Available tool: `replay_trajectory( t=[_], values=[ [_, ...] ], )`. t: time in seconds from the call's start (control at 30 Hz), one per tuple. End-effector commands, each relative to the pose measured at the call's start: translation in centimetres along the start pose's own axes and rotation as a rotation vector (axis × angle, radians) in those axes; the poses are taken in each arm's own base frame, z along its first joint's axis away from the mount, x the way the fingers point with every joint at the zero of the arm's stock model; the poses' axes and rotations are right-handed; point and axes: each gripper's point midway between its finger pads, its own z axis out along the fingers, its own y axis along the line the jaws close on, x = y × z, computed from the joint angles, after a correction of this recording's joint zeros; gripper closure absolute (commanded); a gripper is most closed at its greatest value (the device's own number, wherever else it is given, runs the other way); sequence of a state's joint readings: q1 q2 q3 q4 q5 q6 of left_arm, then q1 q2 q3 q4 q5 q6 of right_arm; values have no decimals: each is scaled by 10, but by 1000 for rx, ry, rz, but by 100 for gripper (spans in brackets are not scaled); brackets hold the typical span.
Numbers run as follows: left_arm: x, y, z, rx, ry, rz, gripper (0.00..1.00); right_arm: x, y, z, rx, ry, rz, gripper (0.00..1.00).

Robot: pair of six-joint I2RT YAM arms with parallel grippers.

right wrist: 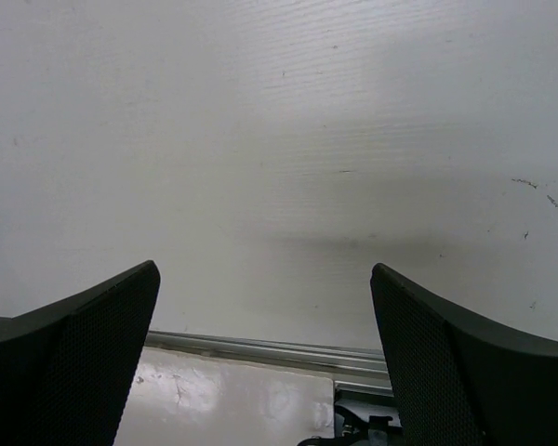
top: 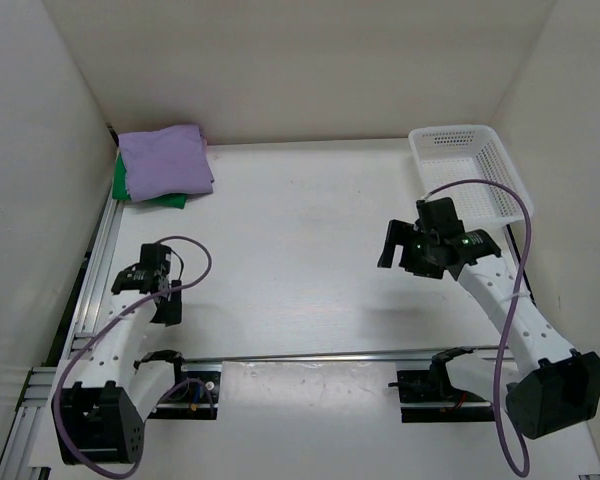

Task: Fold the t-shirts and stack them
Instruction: Put the neatly folded tshirt into the corner of the board with the left arm

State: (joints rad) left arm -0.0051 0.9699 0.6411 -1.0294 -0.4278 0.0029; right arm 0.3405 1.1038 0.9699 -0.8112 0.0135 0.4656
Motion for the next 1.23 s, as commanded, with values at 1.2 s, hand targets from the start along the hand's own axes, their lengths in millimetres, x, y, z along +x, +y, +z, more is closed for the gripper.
replay_trajectory(
  t=[1.2],
  values=[
    [43, 14, 14, -35, 1, -220, 0, 116, -14, -80, -201, -11, 218, 0]
  ],
)
